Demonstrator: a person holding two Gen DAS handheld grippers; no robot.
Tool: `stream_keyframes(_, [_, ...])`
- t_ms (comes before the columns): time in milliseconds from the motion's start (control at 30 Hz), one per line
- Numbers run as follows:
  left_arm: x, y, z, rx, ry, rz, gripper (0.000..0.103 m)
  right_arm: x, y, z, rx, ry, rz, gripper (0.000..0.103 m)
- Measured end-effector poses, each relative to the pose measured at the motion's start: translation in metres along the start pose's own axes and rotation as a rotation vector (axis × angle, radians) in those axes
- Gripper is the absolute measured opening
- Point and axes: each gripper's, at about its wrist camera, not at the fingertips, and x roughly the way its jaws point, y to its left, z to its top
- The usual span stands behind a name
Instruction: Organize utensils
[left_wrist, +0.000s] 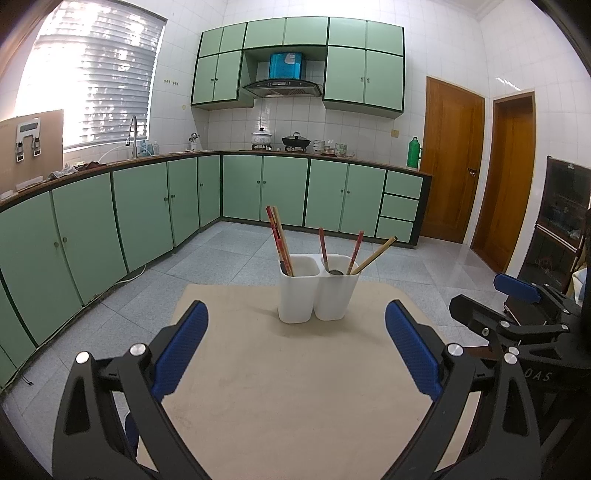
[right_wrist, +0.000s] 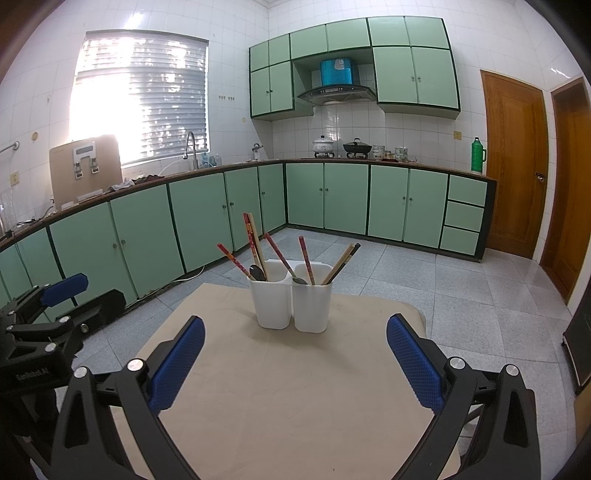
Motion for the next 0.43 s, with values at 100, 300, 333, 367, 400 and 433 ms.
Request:
stream_keyframes(100, [0.0000, -0.0001, 0.0001, 0.000, 0.000, 0.001, 0.094, 0.0000, -0.0001, 0.0001, 0.000, 0.000, 0.000, 0.097])
stream_keyframes(300, [0.0001, -0.0002, 0.0011, 0.000, 0.000, 0.000, 0.094, -0.0001, -0.0001, 0.0002, 0.000, 0.000, 0.000, 0.097])
stream_keyframes(333, [0.0002, -0.0001, 0.0009, 0.000, 0.000, 0.001, 0.094, -0.0001, 0.0003, 0.0000, -0.001, 0.001, 0.000, 0.097])
stream_keyframes(367, [0.0000, 0.0003, 0.0003, 0.000, 0.000, 0.000, 0.094, 0.0000, 0.0002, 0.0000, -0.001, 0.001, 0.000, 0.097])
stream_keyframes(400, [0.0002, 0.0001, 0.0006, 0.000, 0.001, 0.000, 0.094, -0.0001, 0.0003, 0.0000, 0.000, 0.001, 0.001, 0.097])
stream_keyframes(433, [0.0002, 0.0000, 0.0008, 0.000, 0.000, 0.000, 0.094, 0.0000, 0.0001, 0.0002, 0.001, 0.001, 0.000, 0.097])
